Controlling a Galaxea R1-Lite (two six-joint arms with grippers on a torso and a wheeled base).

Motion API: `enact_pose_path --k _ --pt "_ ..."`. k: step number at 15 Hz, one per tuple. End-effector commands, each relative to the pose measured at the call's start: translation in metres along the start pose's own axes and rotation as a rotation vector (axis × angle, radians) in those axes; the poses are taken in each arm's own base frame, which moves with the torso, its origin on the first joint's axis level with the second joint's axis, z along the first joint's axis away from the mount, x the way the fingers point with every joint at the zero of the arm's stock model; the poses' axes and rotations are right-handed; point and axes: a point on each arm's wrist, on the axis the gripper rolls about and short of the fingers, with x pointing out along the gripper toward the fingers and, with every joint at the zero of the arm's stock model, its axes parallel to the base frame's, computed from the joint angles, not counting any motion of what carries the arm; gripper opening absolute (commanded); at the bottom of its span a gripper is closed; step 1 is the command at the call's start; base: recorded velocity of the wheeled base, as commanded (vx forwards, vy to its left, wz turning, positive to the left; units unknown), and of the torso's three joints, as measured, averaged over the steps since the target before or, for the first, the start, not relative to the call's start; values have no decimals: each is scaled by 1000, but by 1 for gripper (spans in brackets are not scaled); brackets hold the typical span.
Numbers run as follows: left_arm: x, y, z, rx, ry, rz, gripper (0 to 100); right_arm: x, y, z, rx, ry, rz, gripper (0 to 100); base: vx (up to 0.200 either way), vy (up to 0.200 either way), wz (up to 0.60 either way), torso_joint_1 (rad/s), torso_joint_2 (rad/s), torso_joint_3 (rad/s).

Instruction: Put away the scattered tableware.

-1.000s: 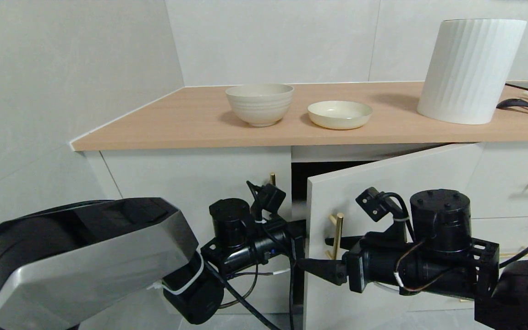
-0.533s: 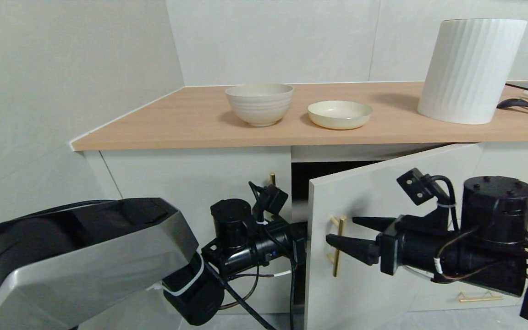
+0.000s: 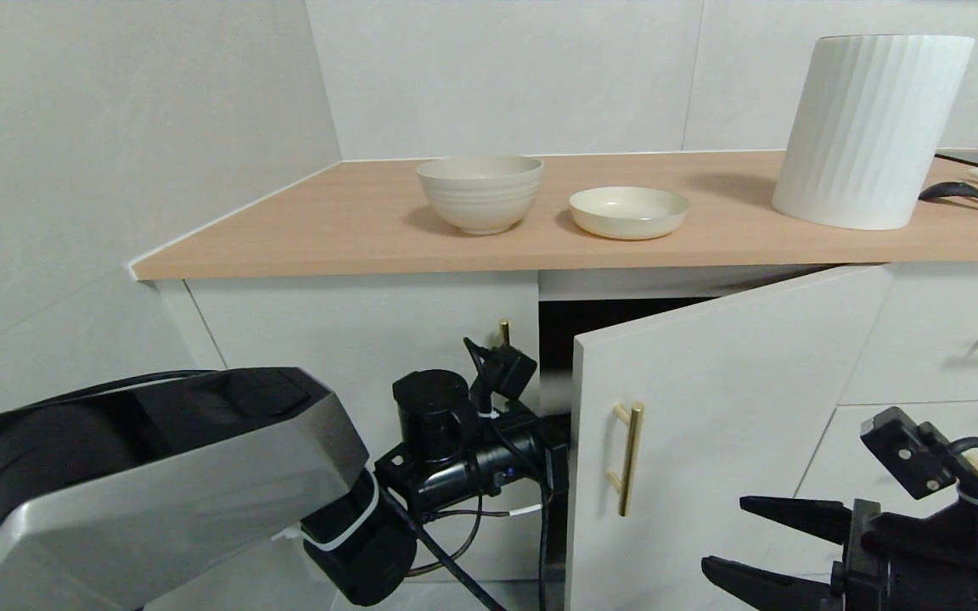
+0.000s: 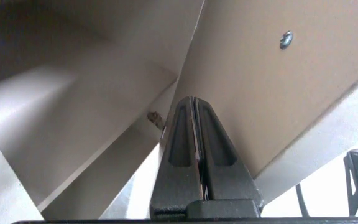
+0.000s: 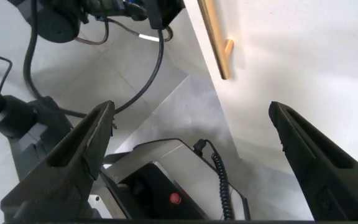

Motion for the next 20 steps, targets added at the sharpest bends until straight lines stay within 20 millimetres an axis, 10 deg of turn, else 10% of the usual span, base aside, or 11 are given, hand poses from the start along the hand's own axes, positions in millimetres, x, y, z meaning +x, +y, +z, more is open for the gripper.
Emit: enact_pose_path --k 1,20 --pt "1 -1 2 1 -3 -2 0 -7 3 0 -8 -19 8 100 0 0 0 0 0 0" --pt "23 -4 27 3 0 -15 0 -8 3 -3 -5 -6 8 100 -84 0 0 3 2 1"
